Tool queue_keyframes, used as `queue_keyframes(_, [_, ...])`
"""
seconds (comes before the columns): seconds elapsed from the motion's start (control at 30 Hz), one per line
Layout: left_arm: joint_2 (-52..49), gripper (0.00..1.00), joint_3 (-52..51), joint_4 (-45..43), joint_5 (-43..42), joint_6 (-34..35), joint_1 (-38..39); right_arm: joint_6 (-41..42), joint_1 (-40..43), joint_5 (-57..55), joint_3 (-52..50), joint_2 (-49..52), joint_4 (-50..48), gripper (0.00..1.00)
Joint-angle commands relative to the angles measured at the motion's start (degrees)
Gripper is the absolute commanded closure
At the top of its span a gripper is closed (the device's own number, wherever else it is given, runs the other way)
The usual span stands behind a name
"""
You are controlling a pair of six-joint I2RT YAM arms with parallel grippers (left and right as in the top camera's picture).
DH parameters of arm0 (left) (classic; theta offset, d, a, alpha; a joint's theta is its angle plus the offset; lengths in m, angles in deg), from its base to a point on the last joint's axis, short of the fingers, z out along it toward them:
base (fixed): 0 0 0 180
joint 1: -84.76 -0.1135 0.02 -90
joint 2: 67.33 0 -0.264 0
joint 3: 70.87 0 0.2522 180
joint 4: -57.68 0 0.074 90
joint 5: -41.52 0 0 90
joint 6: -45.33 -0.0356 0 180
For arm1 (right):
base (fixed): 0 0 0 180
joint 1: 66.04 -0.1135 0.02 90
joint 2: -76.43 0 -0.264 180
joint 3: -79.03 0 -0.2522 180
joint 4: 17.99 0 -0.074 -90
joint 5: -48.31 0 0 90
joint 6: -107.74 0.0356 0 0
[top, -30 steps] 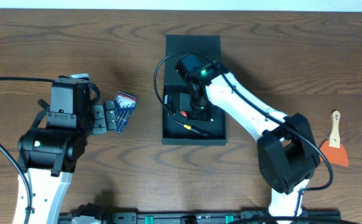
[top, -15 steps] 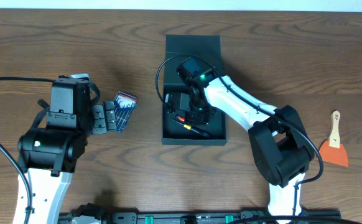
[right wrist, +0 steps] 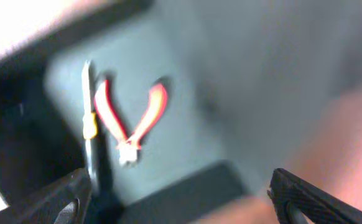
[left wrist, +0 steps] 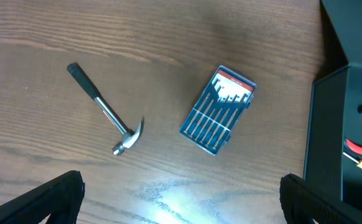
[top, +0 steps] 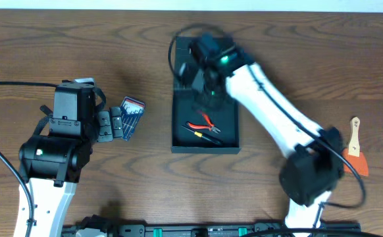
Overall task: Pack container
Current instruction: 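Carry the pliers into the black box and release them, then move the right gripper over the orange scraper's wooden handle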
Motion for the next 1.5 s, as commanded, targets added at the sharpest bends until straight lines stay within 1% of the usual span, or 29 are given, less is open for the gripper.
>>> queue_keyframes(0.0, [0.1, 0.02, 1.2, -0.1, 0.7, 0.5, -0.3, 13.7, 4.2, -5.9, 8.2, -6.9, 1.9, 0.06])
queue_keyframes(0.07, [0.1, 0.02, 1.2, -0.1, 0.7, 0.5, -0.3, 21.1, 7.9, -7.5, 11.2, -9.0, 3.8, 0.01])
queue_keyframes(0.23, [0.1, 0.02, 1.2, -0.1, 0.7, 0.5, -0.3, 40.3, 23.0, -7.6, 12.5, -14.1, 9.9, 0.01])
queue_keyframes(0.3, [0.1, 0.02, 1.2, -0.1, 0.7, 0.5, -0.3, 45.2, 30.3, -7.6, 12.5, -15.0, 13.4, 0.01])
queue_keyframes(0.4, [0.1, 0.02, 1.2, -0.1, 0.7, 0.5, -0.3, 48.5, 41.0, -7.5, 12.3, -14.9, 18.4, 0.01])
queue_keyframes(0.5, [0.1, 0.02, 1.2, -0.1, 0.7, 0.5, -0.3, 48.1, 51.1, -7.4, 10.8, -14.3, 19.9, 0.01])
queue_keyframes(0.63, [0.0, 0.02, 1.2, -0.1, 0.7, 0.5, -0.3, 43.8, 61.8, -6.9, 6.1, -13.4, 18.1, 0.01])
queue_keyframes(0.73, [0.0, 0.02, 1.2, -0.1, 0.7, 0.5, -0.3, 38.7, 67.4, -5.9, 0.3, -12.1, 15.1, 0.01])
queue_keyframes(0.83, [0.0, 0.01, 1.2, -0.1, 0.7, 0.6, -0.3, 32.3, 70.7, -2.7, -5.7, -10.4, 11.3, 0.01])
queue_keyframes(0.97, [0.0, 0.01, 1.2, -0.1, 0.7, 0.6, -0.3, 24.9, 72.1, -0.3, -12.2, -6.9, 6.3, 0.01])
queue_keyframes(1.07, [0.0, 0.02, 1.2, 0.0, 0.7, 0.6, -0.3, 20.7, 72.0, -0.3, -14.5, -3.8, 3.8, 0.01])
queue_keyframes(1.23, [0.0, 0.02, 1.2, 0.0, 0.7, 0.6, -0.3, 20.3, 71.4, -0.3, -15.0, 1.9, 1.2, 0.01])
queue_keyframes(1.37, [0.0, 0.01, 1.2, 0.0, 0.7, 0.6, -0.3, 20.2, 71.0, -0.3, -15.1, 4.6, -0.4, 0.01])
queue_keyframes(1.47, [0.0, 0.01, 1.2, 0.0, 0.7, 0.6, -0.3, 18.5, 71.0, 0.0, -15.1, 6.1, -1.2, 0.04])
